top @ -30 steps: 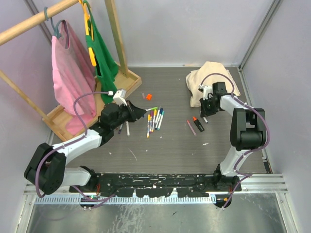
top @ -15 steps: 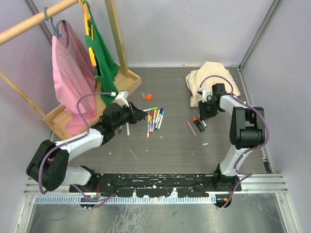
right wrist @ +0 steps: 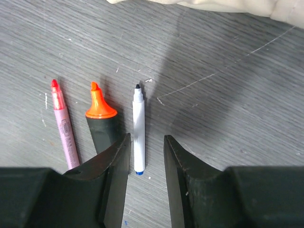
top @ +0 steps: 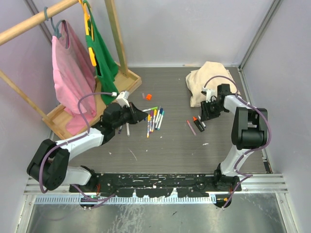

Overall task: Open the pen caps
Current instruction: Place the pen at the center of the board.

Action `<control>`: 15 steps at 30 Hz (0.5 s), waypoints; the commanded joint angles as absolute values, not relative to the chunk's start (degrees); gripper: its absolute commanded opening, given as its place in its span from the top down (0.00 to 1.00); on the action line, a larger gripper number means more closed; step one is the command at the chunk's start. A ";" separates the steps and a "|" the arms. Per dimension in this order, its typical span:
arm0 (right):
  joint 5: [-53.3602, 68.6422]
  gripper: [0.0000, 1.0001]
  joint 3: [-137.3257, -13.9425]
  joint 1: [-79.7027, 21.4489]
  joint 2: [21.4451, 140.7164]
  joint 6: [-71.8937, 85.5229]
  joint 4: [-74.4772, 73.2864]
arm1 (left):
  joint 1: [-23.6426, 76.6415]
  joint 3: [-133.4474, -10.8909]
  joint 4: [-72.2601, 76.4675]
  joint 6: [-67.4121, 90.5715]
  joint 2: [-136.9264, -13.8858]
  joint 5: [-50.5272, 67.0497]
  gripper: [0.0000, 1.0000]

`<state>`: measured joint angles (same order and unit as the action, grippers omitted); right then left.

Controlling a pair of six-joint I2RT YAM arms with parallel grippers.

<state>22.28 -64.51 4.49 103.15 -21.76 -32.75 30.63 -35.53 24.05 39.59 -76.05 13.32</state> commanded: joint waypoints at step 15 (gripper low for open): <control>41.82 0.60 -66.20 9.36 83.37 -22.37 -38.02 | 30.60 -55.60 2.66 30.13 -86.66 6.48 0.95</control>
